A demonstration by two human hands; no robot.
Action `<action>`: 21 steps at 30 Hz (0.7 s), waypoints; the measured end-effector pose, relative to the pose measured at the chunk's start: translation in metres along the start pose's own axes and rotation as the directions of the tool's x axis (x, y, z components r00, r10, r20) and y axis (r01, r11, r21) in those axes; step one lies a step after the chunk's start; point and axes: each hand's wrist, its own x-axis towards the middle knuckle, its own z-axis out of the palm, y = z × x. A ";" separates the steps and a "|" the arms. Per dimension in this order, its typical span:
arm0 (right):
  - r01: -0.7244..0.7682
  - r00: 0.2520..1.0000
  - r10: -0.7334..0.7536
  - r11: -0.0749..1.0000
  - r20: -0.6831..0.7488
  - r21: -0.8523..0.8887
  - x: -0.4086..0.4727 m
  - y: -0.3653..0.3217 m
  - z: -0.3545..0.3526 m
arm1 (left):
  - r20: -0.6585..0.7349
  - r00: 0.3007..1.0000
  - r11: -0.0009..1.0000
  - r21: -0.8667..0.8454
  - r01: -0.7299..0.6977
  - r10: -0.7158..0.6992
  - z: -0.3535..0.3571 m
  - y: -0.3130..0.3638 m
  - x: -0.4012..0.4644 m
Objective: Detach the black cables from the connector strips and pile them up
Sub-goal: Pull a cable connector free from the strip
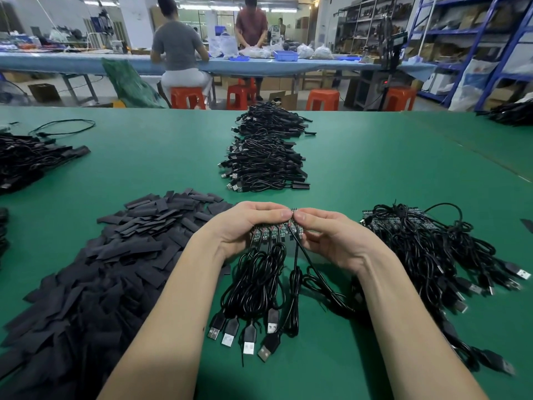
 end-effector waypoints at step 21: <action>0.123 0.916 -0.166 0.983 -0.364 -0.140 0.004 -0.003 -0.002 | 0.119 0.992 0.997 -0.060 -0.040 0.047 0.007 0.008 -0.009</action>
